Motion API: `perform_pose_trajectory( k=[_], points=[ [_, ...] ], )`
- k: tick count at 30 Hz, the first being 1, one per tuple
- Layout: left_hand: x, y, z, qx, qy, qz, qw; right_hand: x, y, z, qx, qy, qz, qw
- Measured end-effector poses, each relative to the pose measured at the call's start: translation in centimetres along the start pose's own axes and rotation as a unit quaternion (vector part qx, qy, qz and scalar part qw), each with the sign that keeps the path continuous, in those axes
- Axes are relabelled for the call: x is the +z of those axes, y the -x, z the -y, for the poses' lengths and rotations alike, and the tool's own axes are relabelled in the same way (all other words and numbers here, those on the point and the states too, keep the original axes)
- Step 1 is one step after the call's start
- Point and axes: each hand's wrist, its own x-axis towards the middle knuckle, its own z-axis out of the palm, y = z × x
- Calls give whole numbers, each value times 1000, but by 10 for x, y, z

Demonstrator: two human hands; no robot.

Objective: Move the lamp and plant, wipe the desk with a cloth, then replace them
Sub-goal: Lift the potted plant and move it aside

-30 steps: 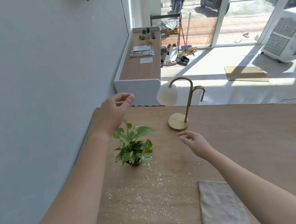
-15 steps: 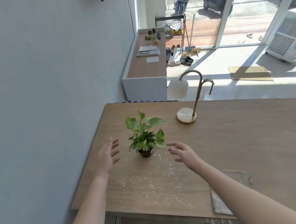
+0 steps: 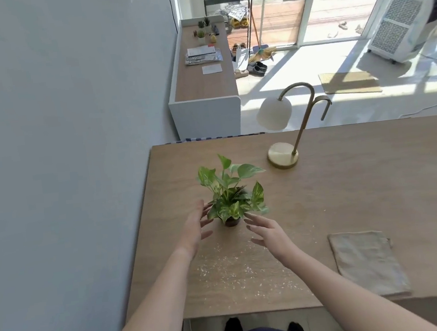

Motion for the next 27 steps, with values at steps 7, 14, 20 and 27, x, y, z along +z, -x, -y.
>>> perform_pose_trajectory(
  k=[7,14,20,27],
  points=[
    [-6,-1,11,-9,4,38,999,18,-1,0,7,-52,-41,998],
    [-12,-6,9,-21,25,63,997,23,-13,9,31,-156,-93,983],
    [-3,-2,13,-12,44,57,997,29,-15,12,29,-155,-87,984],
    [9,17,-6,-4,81,53,995,21,-9,24,-5,-130,-57,990]
  ],
)
